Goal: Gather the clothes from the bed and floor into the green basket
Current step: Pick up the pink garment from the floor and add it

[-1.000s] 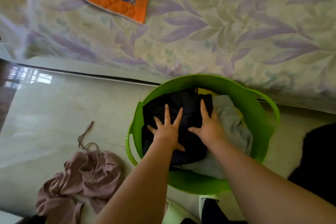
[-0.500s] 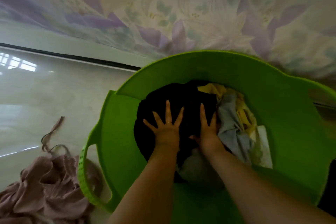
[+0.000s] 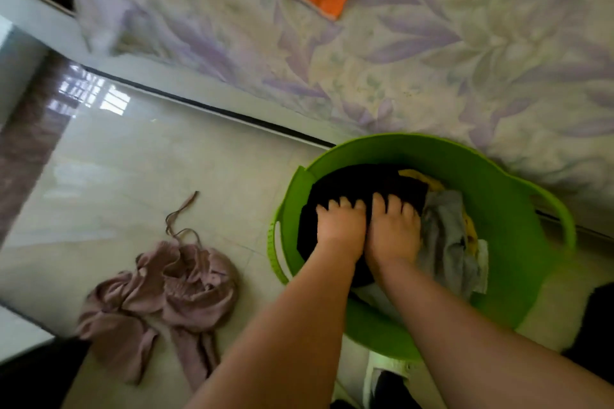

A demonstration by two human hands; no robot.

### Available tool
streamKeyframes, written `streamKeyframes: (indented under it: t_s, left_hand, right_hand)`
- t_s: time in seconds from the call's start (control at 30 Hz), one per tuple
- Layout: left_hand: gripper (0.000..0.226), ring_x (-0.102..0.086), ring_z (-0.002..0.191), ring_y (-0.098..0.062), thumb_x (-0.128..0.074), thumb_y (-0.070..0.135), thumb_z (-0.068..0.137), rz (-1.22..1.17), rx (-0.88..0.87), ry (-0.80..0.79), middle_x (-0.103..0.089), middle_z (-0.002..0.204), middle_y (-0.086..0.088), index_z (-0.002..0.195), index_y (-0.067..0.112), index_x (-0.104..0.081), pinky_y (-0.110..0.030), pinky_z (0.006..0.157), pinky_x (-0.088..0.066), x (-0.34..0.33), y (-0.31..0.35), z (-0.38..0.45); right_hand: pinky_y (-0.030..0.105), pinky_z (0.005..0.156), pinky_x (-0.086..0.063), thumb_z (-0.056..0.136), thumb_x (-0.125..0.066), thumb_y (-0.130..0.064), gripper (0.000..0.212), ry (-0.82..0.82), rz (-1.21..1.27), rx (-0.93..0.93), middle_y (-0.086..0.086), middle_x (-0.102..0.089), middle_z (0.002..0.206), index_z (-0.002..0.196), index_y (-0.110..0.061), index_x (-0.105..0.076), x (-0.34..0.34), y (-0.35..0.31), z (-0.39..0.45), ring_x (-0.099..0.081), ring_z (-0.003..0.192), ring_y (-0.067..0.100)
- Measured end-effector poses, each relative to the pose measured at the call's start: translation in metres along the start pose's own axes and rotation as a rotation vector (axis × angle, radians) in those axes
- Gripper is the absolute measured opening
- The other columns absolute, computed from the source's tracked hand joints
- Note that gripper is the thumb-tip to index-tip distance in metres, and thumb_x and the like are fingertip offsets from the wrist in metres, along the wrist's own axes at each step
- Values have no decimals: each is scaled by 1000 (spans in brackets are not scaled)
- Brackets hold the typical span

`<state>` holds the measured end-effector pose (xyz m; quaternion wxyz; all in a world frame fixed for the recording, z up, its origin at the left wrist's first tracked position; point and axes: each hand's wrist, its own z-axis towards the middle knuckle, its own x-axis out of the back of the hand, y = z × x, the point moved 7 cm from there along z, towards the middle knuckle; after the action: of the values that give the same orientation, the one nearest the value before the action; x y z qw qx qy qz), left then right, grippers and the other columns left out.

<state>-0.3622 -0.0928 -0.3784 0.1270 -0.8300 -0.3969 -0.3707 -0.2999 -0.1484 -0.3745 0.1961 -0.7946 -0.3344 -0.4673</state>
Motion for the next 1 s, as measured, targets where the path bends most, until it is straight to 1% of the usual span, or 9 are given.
streamKeyframes:
  t_s: [0.1, 0.23, 0.3, 0.43, 0.53, 0.7, 0.77, 0.93, 1.0]
  left_hand:
    - [36, -48, 122, -32, -41, 20, 97, -49, -8, 177, -55, 131, -12, 132, 14, -44, -43, 94, -42, 50, -20, -41]
    - [27, -46, 117, -30, -42, 18, 97, -116, 31, 242, -58, 121, -9, 122, 15, -51, -39, 90, -42, 89, -64, -83]
    - [28, -46, 116, -29, -45, 18, 96, -152, 96, 271, -56, 121, -8, 123, 16, -51, -38, 92, -42, 95, -94, -98]
    - [36, -44, 118, -28, -45, 17, 94, -231, 245, 299, -52, 124, -8, 130, 18, -46, -36, 92, -42, 77, -175, -121]
    - [43, -45, 118, -29, -46, 16, 93, -289, 322, 280, -51, 126, -8, 136, 18, -40, -36, 91, -41, 46, -228, -133]
    - [53, -42, 124, -31, -58, 21, 88, -381, 401, 181, -48, 131, -10, 137, 21, -38, -39, 89, -45, -41, -325, -133]
    - [57, -41, 124, -31, -63, 19, 84, -382, 418, 128, -45, 135, -10, 135, 20, -38, -40, 89, -46, -85, -360, -124]
    - [49, -40, 126, -30, -58, 13, 86, -331, 441, 10, -44, 136, -10, 133, 16, -43, -40, 95, -46, -179, -430, -81]
    - [52, -39, 127, -30, -60, 12, 86, -284, 397, -27, -43, 140, -9, 135, 15, -43, -40, 97, -46, -212, -446, -55]
  right_hand:
    - [40, 83, -45, 91, -51, -23, 31, 139, 10, 111, 9, -57, 117, 122, -20, -54, 50, -36, -24, -53, 107, 30]
    - [38, 68, -49, 81, -66, -19, 22, 193, -22, 258, 8, -62, 99, 102, -18, -60, 92, -87, -43, -58, 88, 29]
    - [35, 69, -50, 81, -65, -17, 22, 193, -26, 355, 6, -61, 99, 102, -18, -59, 104, -122, -53, -58, 88, 26]
    - [32, 83, -47, 89, -53, -15, 27, 128, 32, 547, 4, -55, 116, 116, -19, -53, 94, -204, -73, -52, 105, 23]
    - [31, 89, -43, 93, -47, -16, 36, 55, 48, 617, 3, -49, 125, 128, -21, -46, 68, -254, -85, -47, 113, 23]
    - [33, 98, -40, 90, -51, -19, 47, -160, 47, 634, 6, -42, 133, 135, -21, -41, -18, -339, -97, -41, 123, 25]
    - [34, 99, -39, 92, -48, -21, 43, -239, -5, 653, 7, -42, 133, 135, -20, -42, -73, -366, -97, -40, 123, 27]
    - [37, 101, -38, 93, -47, -21, 36, -396, -130, 725, 5, -46, 134, 128, -19, -48, -196, -402, -88, -41, 124, 28]
    - [39, 103, -37, 92, -51, -31, 36, -498, -156, 749, 5, -51, 132, 126, -19, -52, -247, -411, -87, -42, 127, 29]
